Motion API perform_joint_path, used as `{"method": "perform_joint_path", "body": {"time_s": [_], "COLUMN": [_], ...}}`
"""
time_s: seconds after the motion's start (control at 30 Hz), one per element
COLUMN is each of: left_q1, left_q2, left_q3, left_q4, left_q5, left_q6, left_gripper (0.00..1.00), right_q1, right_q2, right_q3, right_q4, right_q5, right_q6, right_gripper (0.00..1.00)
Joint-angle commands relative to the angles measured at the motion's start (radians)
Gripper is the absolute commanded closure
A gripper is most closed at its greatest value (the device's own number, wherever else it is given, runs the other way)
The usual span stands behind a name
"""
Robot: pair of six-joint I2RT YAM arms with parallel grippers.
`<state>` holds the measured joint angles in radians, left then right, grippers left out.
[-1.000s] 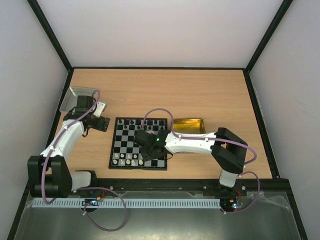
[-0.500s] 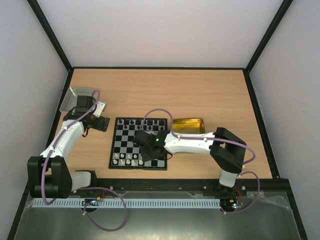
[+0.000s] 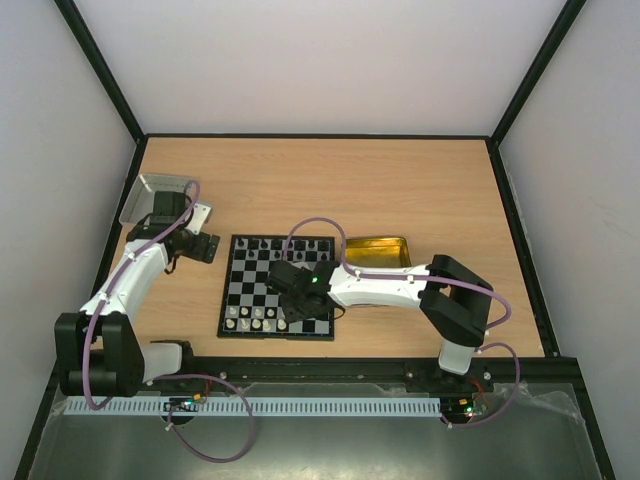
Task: Set up the chess pieces on the board
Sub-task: Place the chess piece on the chessboard.
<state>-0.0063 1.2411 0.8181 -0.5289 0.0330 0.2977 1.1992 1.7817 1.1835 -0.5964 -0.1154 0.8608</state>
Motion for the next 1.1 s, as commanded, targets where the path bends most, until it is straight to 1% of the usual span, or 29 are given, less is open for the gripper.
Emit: {"method": "perform_joint_path", "body": {"time_s": [0.0,0.5,0.67,1.07], "left_q1": [-0.001,-0.001,-0.001,-0.001], "left_q2": [-0.017,-0.012,-0.010,-0.012], "left_q3": [0.009,0.015,0.013,0.004], "left_q4": [-0.003,-0.005,-0.005,-0.003], "left_q5": [-0.004,-0.006,-0.005,-0.005], "left_q6": [-0.006,-0.005,-0.006,-0.006], "left_gripper": [0.07,0.06,0.07,0.06], "right_q1": [0.010,0.010,0.010,0.010], "right_q2": [0.005,0.004,0.001,0.004], "right_q3": [-0.014,-0.020,-0.024,0.006], "right_q4": [-0.015,-0.015,-0.011,-0.012], "right_q5": [0.007,0.003,0.000,0.003], "right_q6": [0.006,0.003,0.004,0.004], "right_gripper": [0.91,0.90,0.83,0.82]}}
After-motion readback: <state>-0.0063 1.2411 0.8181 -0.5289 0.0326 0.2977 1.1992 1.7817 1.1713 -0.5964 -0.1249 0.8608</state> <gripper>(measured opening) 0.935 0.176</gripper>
